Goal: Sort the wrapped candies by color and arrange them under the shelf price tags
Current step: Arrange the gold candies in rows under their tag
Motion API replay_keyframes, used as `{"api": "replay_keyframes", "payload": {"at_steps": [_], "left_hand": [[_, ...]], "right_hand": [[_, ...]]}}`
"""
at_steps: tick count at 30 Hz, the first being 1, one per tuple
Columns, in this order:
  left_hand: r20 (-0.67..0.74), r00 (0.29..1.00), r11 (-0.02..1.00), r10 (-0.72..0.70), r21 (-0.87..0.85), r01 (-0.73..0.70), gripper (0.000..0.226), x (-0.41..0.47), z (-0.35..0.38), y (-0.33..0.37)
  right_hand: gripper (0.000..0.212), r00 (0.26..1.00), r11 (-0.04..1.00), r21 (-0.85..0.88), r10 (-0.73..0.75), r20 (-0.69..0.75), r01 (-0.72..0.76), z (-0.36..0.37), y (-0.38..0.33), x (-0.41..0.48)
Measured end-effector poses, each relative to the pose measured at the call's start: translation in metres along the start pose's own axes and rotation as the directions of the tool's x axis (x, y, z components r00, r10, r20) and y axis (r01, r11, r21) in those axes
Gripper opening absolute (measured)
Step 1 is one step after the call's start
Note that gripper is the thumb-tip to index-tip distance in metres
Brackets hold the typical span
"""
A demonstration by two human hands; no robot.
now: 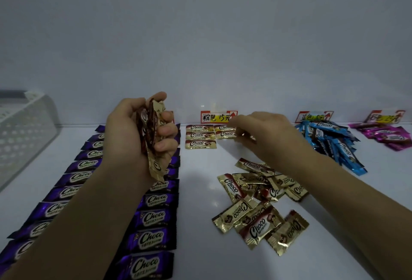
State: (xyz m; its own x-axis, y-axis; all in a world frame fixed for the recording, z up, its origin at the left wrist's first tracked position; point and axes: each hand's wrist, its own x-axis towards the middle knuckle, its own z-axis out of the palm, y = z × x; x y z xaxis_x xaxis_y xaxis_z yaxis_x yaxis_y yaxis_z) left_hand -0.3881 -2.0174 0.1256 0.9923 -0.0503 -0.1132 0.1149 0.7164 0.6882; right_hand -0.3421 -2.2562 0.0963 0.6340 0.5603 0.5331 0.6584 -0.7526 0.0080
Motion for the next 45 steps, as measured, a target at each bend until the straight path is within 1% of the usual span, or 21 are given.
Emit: {"api": "replay_keyframes", "payload": {"at_steps": [1,2,3,5,6,7,8,10,11,12,15,20,25,32,36,39,41,42,43,44,45], "left_hand": [[-0.009,1.0,1.0,-0.005,0.003,0.005,0.033,0.001,0.0,0.0],[-0.012,1.0,1.0,-0.008,0.007,0.008,0.032,0.001,0.0,0.0],[-0.012,1.0,1.0,-0.009,0.012,0.009,0.031,0.001,-0.001,0.0],[-0.009,1.0,1.0,-0.011,0.02,0.011,0.032,0.001,-0.001,0.0],[-0.007,1.0,1.0,-0.009,0.021,0.009,0.032,0.002,-0.001,0.0],[-0.006,1.0,1.0,-0.007,0.022,0.007,0.032,0.002,-0.001,0.0],[-0.004,1.0,1.0,-0.004,0.025,0.004,0.031,0.001,-0.001,0.0],[0.003,1.0,0.999,0.0,0.033,0.0,0.032,0.001,0.0,0.0],[0.008,1.0,0.999,0.0,0.037,0.0,0.032,0.001,0.0,0.0],[0.013,1.0,0.999,-0.001,0.041,0.001,0.032,0.001,0.0,-0.001],[0.027,1.0,0.999,-0.003,0.044,0.002,0.034,0.001,0.0,-0.002],[0.016,1.0,1.0,-0.007,0.017,0.007,0.043,0.0,-0.002,-0.001],[-0.013,0.999,0.999,-0.045,-0.002,0.045,0.038,0.001,-0.002,-0.004],[0.012,1.0,0.999,-0.024,-0.027,0.024,0.04,0.002,-0.002,-0.004],[-0.023,1.0,1.0,-0.01,-0.03,0.01,0.037,0.003,-0.002,-0.006],[-0.09,0.996,1.0,-0.002,-0.003,0.001,0.026,0.003,0.003,-0.009],[-0.146,0.989,1.0,0.005,0.008,-0.004,0.02,0.004,0.008,-0.017],[-0.161,0.987,1.0,0.005,-0.005,-0.006,0.022,0.006,0.01,-0.021],[-0.175,0.984,0.999,0.017,-0.028,-0.022,0.025,0.008,0.01,-0.026],[-0.191,0.981,0.998,0.04,-0.043,-0.049,0.025,0.01,0.011,-0.03],[-0.219,0.973,0.996,0.066,-0.036,-0.076,0.021,0.012,0.008,-0.033]], "right_hand": [[0.032,0.997,0.999,0.037,0.014,0.07,-0.016,0.004,-0.005,0.0],[0.031,0.994,0.995,0.094,0.019,0.106,-0.029,0.007,-0.01,0.001],[0.027,0.994,0.983,0.174,0.037,0.105,-0.055,0.01,-0.014,0.004],[0.016,0.987,0.929,0.336,0.156,0.022,-0.155,0.011,-0.011,0.008],[0.013,0.976,0.903,0.382,0.219,-0.015,-0.197,0.01,-0.004,0.008],[0.013,0.968,0.898,0.38,0.249,-0.016,-0.224,0.009,0.004,0.006],[0.014,0.97,0.913,0.331,0.24,0.033,-0.237,0.008,0.013,0.003],[0.013,0.96,0.945,0.24,0.166,0.227,-0.22,0.009,0.021,-0.004],[0.013,0.942,0.948,0.235,0.137,0.307,-0.215,0.011,0.021,-0.007],[0.013,0.931,0.945,0.241,0.13,0.342,-0.22,0.013,0.02,-0.008],[0.013,0.931,0.942,0.213,0.186,0.316,-0.26,0.016,0.016,-0.006],[0.014,0.929,0.932,0.176,0.269,0.255,-0.318,0.022,0.012,-0.004],[0.014,0.937,0.937,0.147,0.284,0.203,-0.316,0.028,0.008,-0.001],[0.014,0.933,0.927,0.148,0.322,0.158,-0.345,0.034,0.007,0.0],[0.015,0.929,0.924,0.141,0.333,0.163,-0.356,0.037,0.008,0.0],[0.016,0.923,0.915,0.145,0.357,0.145,-0.376,0.035,0.006,0.001],[0.017,0.934,0.907,0.226,0.354,0.048,-0.356,0.024,-0.004,0.002],[0.017,0.947,0.901,0.313,0.32,-0.007,-0.302,0.015,-0.013,0.002],[0.019,0.967,0.88,0.425,0.252,-0.033,-0.215,0.004,-0.025,0.002],[0.024,0.986,0.832,0.54,0.168,-0.023,-0.129,-0.007,-0.04,0.002],[0.03,0.996,0.779,0.623,0.087,0.008,-0.073,-0.015,-0.055,0.0]]}}
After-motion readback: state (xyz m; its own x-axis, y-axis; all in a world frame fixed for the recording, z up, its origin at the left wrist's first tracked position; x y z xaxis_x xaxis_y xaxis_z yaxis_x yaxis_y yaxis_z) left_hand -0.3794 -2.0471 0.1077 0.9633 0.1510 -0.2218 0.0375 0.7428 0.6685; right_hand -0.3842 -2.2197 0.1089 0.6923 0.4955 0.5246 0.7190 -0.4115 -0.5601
